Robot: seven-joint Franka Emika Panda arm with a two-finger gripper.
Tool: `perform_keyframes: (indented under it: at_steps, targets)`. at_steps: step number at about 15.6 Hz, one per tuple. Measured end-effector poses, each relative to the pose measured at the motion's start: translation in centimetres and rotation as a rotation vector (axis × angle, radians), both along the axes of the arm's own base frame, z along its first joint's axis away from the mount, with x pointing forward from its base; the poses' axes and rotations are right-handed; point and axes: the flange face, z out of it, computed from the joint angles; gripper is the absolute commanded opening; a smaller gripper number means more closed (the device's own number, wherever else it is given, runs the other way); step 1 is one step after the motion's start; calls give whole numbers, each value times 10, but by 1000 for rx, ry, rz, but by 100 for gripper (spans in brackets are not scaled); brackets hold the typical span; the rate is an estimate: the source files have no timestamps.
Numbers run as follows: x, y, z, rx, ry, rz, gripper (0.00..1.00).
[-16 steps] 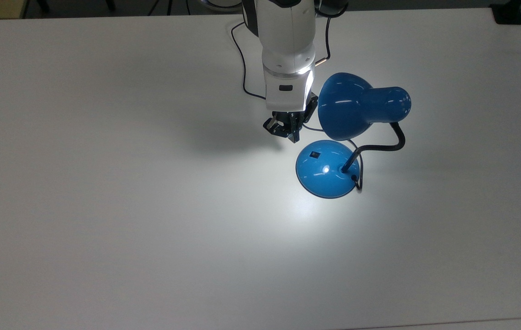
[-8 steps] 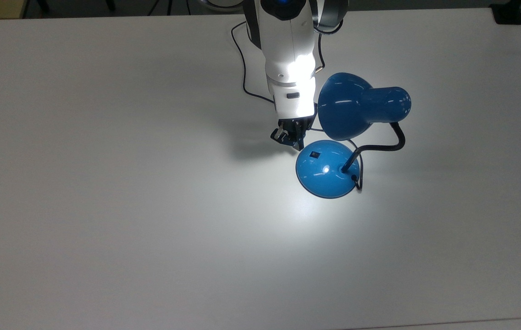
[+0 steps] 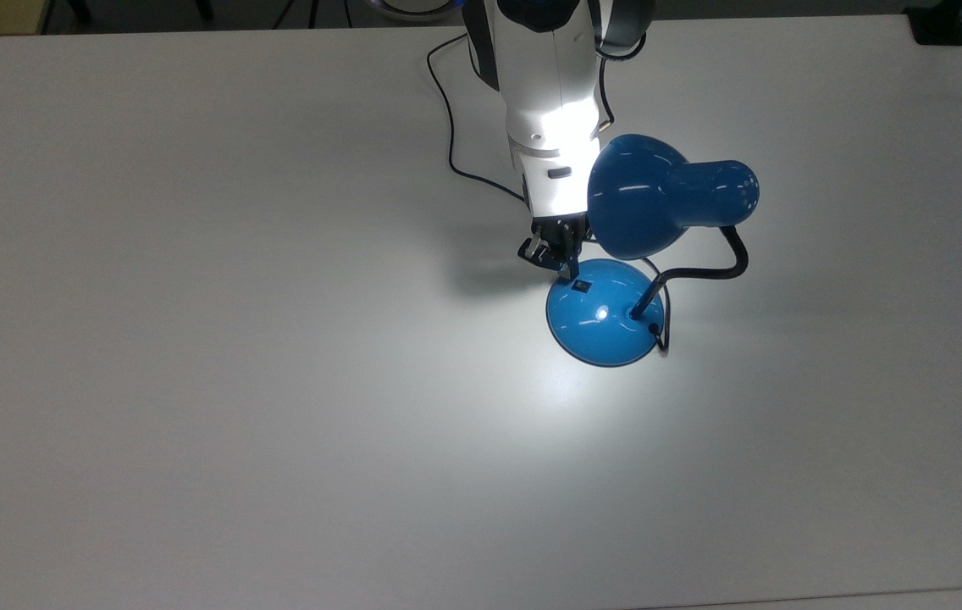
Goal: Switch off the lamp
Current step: 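Lower the gripper onto the switch on the blue base and press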
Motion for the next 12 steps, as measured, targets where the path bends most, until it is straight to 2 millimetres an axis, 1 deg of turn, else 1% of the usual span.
perform_keyframes:
  at_steps: [4,12]
  targets:
    - [3,3,-8,14,-26,-1,0]
    - [3,2,-11,14,-22,-2,0]
